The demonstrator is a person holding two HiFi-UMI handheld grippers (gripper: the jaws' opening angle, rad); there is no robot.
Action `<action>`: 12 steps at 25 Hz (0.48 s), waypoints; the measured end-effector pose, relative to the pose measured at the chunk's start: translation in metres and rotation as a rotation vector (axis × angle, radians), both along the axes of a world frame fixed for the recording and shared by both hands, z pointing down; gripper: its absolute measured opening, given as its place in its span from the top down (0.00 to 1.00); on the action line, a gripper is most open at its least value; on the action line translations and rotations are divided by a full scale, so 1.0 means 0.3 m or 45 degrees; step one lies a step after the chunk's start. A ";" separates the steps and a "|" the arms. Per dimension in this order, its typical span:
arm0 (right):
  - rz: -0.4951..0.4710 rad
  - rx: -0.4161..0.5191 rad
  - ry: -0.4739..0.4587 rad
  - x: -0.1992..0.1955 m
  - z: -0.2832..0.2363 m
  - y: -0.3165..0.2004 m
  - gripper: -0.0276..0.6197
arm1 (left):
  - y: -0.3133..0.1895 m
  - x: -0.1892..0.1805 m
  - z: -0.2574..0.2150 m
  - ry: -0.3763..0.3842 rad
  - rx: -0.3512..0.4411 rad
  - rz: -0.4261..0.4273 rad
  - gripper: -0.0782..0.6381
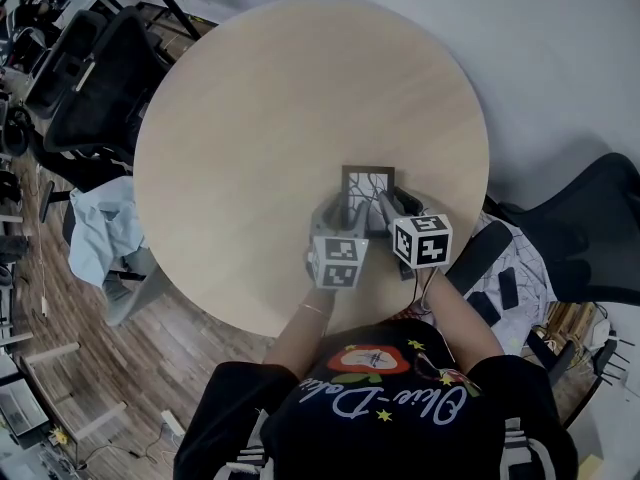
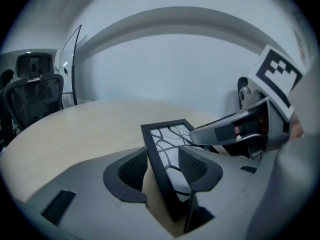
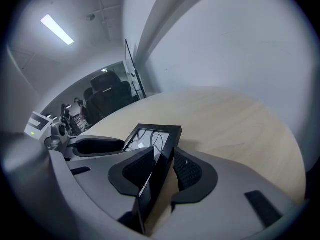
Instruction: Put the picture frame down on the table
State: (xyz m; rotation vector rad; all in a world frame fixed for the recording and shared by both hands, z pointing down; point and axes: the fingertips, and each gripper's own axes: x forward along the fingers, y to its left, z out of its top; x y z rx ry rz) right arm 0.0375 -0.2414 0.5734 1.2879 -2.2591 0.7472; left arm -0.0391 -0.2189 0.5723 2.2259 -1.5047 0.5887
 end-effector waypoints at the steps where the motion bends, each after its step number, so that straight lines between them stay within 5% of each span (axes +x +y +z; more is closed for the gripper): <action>1: 0.002 -0.002 0.009 0.000 0.002 -0.001 0.79 | -0.001 0.001 0.002 -0.006 0.000 0.001 0.63; 12: -0.007 -0.021 0.098 -0.004 0.020 -0.005 0.79 | -0.004 0.003 0.009 -0.065 -0.006 -0.002 0.63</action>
